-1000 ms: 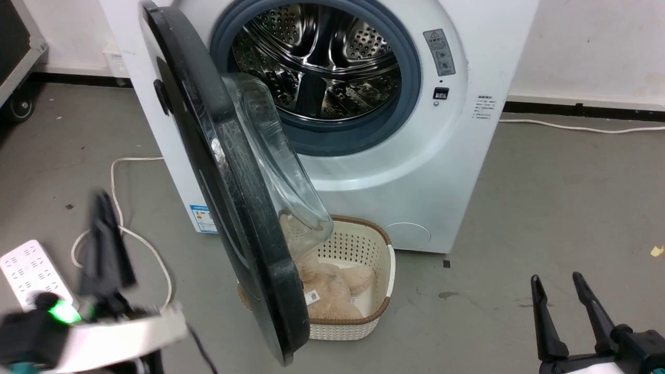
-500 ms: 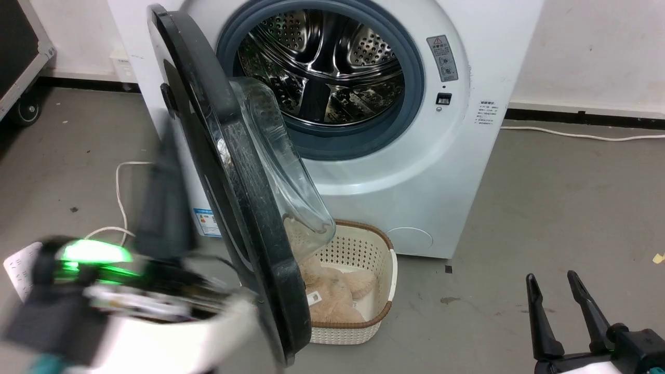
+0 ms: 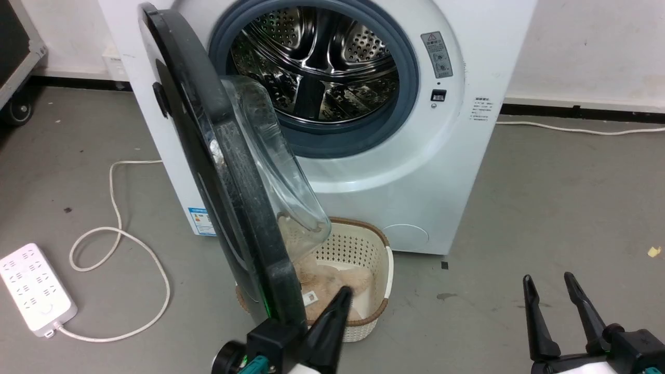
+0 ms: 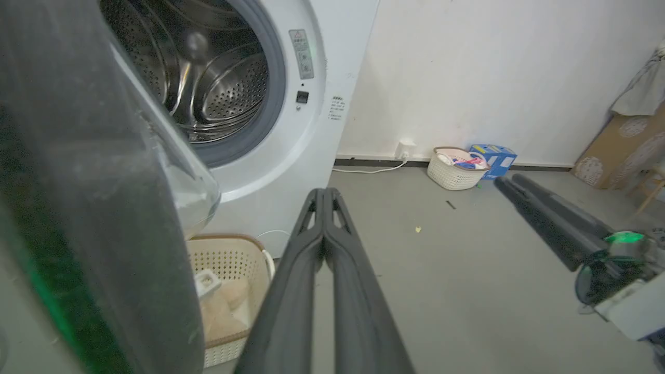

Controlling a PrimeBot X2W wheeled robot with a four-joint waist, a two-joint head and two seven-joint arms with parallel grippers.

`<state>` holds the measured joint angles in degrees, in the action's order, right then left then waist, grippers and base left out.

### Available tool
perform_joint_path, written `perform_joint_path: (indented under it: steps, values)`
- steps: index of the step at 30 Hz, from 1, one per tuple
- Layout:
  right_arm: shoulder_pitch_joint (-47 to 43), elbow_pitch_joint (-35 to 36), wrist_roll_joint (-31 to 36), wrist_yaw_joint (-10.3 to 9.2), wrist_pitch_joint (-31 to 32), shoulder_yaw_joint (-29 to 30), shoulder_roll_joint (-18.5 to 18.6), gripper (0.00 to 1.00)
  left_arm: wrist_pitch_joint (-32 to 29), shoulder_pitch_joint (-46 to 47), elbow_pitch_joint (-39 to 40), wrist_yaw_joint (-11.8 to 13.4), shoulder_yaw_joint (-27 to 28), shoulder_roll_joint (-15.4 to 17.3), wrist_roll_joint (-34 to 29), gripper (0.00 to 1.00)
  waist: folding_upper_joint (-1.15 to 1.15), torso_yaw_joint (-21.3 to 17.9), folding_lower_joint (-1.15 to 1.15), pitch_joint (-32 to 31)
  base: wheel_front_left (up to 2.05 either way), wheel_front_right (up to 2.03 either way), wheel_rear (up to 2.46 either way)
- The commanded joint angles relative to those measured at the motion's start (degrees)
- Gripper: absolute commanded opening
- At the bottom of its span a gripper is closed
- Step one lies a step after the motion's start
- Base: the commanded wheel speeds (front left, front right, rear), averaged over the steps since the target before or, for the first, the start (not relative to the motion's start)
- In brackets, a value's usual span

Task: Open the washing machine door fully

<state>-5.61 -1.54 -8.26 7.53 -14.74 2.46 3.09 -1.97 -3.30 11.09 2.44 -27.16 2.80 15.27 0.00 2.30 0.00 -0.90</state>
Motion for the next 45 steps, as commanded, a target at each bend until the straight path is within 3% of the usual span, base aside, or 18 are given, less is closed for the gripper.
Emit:
perform_joint_path:
  steps: [1,6,13,25,34,45]
  values:
    - [0.52,-0.2,-0.59,-0.04,-0.26,-0.15,-0.21,1.0,0.89,0.01,-1.48,0.54,0.41,0.11,-0.09,0.0,0.0,-0.13,0.0,0.08,0.0,0.0,0.0]
    - [0.44,-0.34,-0.72,-0.04,-0.26,-0.45,-0.21,1.0,5.66,2.52,-9.08,3.23,4.32,0.1,1.42,0.0,0.0,-0.35,0.0,0.68,0.0,0.0,0.0]
    - [0.43,-0.23,-0.66,-0.04,-0.26,-0.45,-0.21,1.0,6.39,3.67,-13.05,3.55,6.96,1.5,2.67,0.0,0.0,1.41,0.0,1.04,0.0,0.0,0.0]
    - [-0.49,-0.43,-1.22,-0.04,-0.26,-0.93,-0.21,1.0,7.76,0.41,-12.5,5.24,9.82,3.39,4.22,0.0,0.0,11.27,0.0,0.61,0.0,0.0,0.0]
    - [0.8,-0.58,-0.53,-0.04,-0.26,-2.31,-0.21,1.0,7.29,2.82,-11.24,6.37,17.19,9.37,5.86,0.0,0.0,16.95,0.0,3.15,0.0,0.0,0.0]
    - [3.8,-0.23,2.15,-0.04,-0.22,-2.89,-0.21,1.0,3.85,11.37,-17.1,5.5,29.97,19.86,11.83,0.0,0.0,15.42,0.0,10.26,0.0,0.0,0.0]
